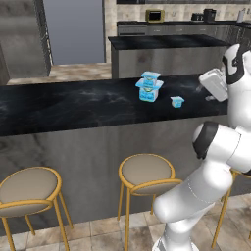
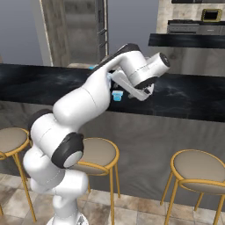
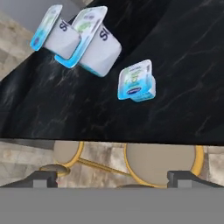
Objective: Stack the yogurt containers by placing the smaller containers on top of the larger containers.
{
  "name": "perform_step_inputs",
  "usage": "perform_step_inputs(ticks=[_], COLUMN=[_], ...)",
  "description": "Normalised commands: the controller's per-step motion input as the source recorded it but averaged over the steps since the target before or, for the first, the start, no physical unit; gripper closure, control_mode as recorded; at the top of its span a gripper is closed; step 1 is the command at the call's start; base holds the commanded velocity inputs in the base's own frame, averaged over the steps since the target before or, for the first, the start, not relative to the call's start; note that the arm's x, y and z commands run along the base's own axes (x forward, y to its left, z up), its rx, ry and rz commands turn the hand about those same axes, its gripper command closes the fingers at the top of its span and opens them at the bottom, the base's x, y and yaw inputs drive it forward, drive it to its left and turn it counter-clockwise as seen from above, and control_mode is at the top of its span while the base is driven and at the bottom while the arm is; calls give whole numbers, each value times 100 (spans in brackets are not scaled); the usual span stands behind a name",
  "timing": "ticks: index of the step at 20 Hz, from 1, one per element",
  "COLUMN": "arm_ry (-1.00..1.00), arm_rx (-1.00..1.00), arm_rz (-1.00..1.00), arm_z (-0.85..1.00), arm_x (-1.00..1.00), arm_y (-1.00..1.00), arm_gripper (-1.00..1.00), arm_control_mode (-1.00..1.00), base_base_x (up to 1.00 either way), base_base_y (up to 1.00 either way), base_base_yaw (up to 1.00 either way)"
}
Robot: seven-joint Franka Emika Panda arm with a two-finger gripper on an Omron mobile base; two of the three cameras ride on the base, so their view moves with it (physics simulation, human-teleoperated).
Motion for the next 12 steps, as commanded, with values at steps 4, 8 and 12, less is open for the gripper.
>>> perform_step_inputs(ticks=[4, 8, 12], arm_ry=[-7, -6, 0], arm_rx=[7, 13, 16], arm_rz=[17, 18, 12], arm_z=[-9, 5, 2], arm_x=[-3, -1, 0], arm_y=[0, 0, 0], arm_gripper=[-100, -100, -100], arm_control_mode=[-100, -100, -100], base_base_x=[0, 0, 0], base_base_y=[0, 0, 0], base_base_yaw=[0, 0, 0])
